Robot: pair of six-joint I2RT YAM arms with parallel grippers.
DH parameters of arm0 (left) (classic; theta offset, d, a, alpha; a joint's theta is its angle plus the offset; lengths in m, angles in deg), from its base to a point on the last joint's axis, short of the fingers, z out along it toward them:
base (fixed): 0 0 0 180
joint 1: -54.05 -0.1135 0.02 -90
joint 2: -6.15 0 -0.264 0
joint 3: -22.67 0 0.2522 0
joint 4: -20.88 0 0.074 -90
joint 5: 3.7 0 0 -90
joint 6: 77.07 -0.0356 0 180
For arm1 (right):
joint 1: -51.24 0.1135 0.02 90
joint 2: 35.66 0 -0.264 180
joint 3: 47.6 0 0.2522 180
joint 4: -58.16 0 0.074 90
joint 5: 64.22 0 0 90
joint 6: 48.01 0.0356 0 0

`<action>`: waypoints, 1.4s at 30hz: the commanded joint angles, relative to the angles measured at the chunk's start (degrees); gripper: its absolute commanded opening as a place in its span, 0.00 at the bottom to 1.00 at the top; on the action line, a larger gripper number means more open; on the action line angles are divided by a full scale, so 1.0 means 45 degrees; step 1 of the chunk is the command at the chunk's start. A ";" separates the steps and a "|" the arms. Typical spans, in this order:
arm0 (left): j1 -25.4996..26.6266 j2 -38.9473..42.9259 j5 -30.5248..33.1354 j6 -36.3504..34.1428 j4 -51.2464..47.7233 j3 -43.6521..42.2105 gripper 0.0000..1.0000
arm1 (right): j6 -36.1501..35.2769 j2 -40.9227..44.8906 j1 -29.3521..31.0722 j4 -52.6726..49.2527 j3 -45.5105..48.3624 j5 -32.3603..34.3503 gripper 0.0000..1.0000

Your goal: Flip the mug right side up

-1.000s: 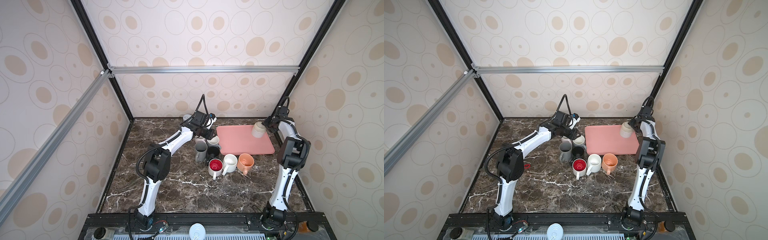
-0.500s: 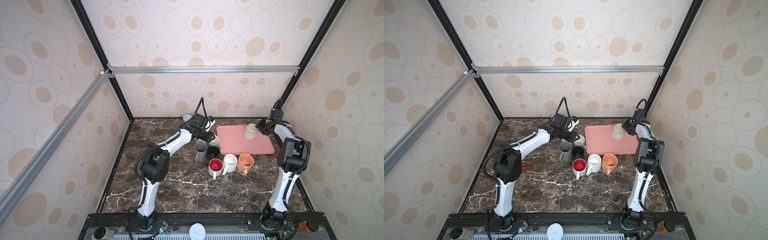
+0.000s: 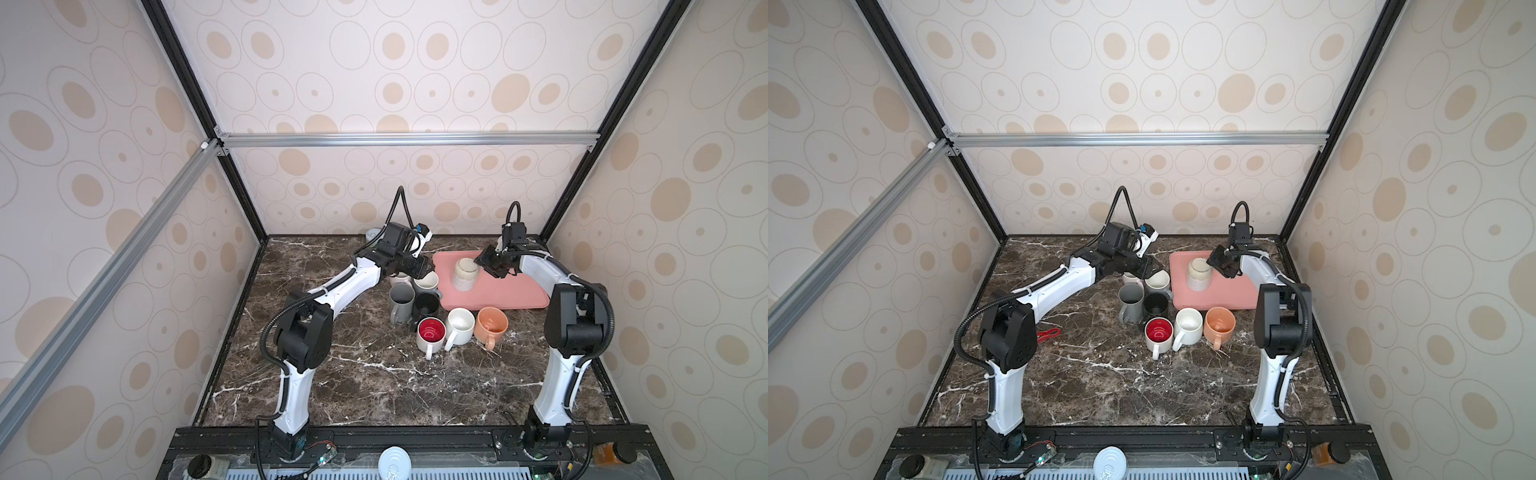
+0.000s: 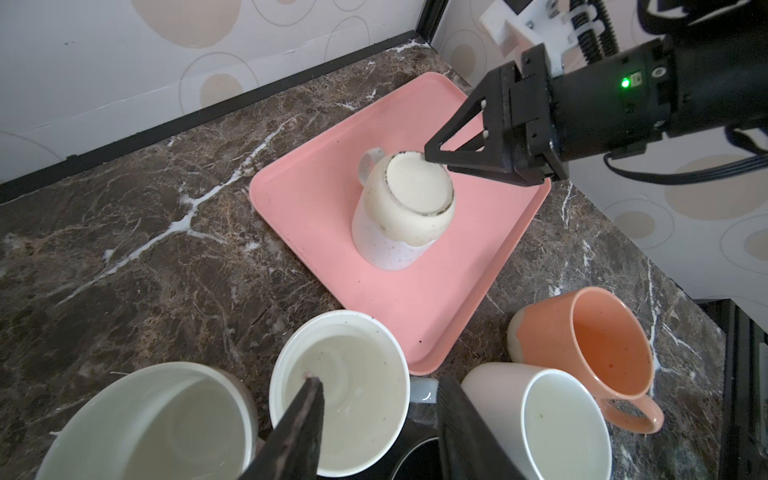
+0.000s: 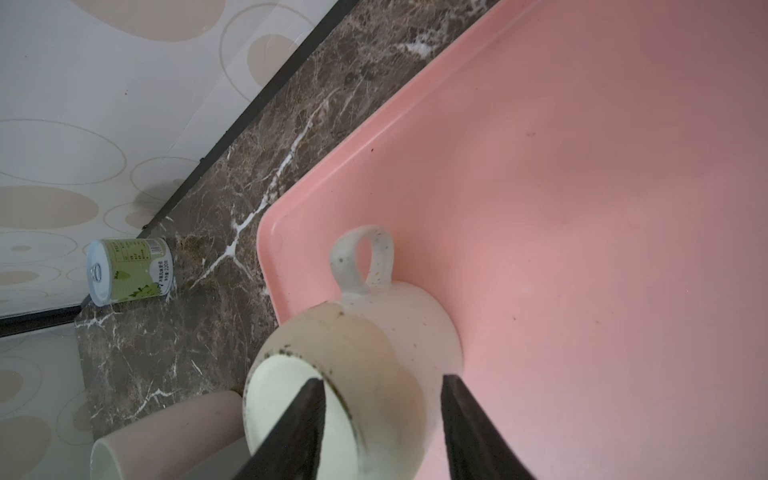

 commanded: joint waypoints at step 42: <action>0.2047 -0.0481 0.0020 0.0192 -0.0452 0.1107 0.37 | -0.5952 -0.4783 0.0626 -0.4562 -0.7302 -0.2471 0.41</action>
